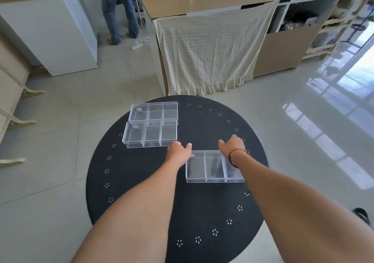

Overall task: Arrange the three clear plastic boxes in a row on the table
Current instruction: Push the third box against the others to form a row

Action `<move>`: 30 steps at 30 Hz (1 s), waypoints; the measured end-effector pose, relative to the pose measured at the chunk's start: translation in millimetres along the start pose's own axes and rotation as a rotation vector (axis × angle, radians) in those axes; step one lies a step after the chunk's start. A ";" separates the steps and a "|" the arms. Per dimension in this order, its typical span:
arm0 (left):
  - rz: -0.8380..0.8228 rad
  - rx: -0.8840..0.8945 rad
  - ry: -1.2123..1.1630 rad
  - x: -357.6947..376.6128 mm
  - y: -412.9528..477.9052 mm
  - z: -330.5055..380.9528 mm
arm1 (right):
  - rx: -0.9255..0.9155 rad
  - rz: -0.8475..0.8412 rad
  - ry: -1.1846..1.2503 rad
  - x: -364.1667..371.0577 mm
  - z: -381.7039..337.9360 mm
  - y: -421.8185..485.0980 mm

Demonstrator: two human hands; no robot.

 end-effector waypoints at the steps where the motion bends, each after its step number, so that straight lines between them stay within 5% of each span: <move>1: -0.032 -0.020 0.005 12.9 -6.2 -2.4 | 0.029 0.010 -0.002 -3.8 15.9 -1.2; 11: -0.079 -0.092 -0.055 62.4 -22.8 -29.3 | 0.197 -0.116 0.063 7.8 83.7 -25.2; 30: 0.163 -0.297 -0.083 -103.4 -2.2 -146.6 | 0.093 -0.282 0.069 135.5 -54.1 -94.0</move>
Point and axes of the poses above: each hand's wrist, its own y-axis towards the middle knuckle, its own x-axis out of the palm, z = x × y, the point moved 6 cm from there along y, towards the middle knuckle, and after that the axes turned 1 degree about z, right-handed, at the moved point
